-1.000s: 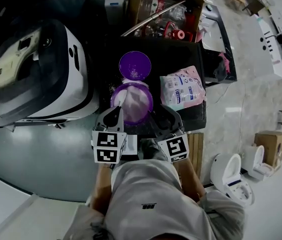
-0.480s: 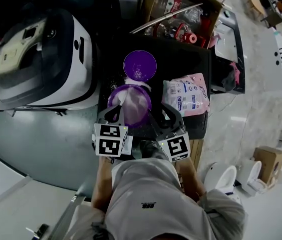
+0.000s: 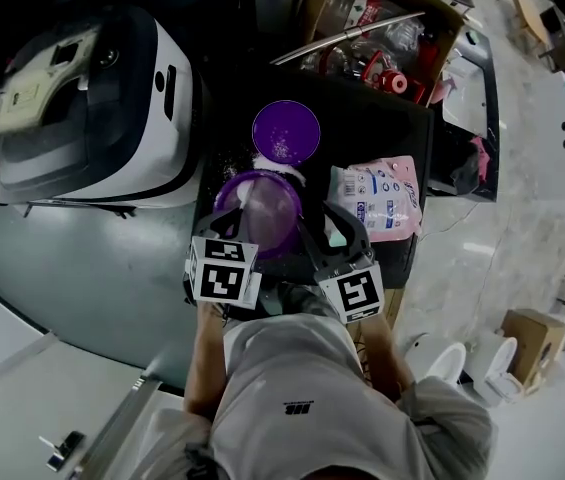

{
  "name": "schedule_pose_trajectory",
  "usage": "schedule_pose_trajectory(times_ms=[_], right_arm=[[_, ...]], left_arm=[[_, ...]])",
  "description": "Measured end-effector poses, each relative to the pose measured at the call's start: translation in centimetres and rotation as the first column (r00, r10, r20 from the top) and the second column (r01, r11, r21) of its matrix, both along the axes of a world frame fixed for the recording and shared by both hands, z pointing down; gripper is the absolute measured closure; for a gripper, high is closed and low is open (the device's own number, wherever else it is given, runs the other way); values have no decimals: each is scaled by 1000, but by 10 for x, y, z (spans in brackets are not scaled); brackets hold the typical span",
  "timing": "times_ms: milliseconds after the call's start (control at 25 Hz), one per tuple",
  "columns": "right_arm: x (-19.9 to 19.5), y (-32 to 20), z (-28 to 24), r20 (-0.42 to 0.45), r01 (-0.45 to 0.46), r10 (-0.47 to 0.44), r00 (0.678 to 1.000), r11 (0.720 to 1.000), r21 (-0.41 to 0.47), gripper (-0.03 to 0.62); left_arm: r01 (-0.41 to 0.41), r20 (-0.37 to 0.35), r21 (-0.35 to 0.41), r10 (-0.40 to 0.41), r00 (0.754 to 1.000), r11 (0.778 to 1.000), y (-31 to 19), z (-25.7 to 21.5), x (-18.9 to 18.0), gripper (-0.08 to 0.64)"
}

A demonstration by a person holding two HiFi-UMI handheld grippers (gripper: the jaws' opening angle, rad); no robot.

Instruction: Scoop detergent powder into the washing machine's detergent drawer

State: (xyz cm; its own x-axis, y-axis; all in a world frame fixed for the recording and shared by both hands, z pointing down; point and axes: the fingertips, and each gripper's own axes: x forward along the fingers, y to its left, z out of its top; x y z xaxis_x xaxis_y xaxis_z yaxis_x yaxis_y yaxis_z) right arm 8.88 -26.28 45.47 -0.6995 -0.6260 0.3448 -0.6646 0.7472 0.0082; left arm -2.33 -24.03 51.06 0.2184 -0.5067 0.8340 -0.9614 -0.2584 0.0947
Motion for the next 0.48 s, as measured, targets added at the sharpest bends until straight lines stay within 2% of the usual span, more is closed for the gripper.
schedule_pose_trajectory(times_ms=[480], right_arm=[[9,-10,-2,10,-11,12,1000,999,-30,423]], left_arm=[[-98,58,-78,102,993,992,-11,5,18,543]])
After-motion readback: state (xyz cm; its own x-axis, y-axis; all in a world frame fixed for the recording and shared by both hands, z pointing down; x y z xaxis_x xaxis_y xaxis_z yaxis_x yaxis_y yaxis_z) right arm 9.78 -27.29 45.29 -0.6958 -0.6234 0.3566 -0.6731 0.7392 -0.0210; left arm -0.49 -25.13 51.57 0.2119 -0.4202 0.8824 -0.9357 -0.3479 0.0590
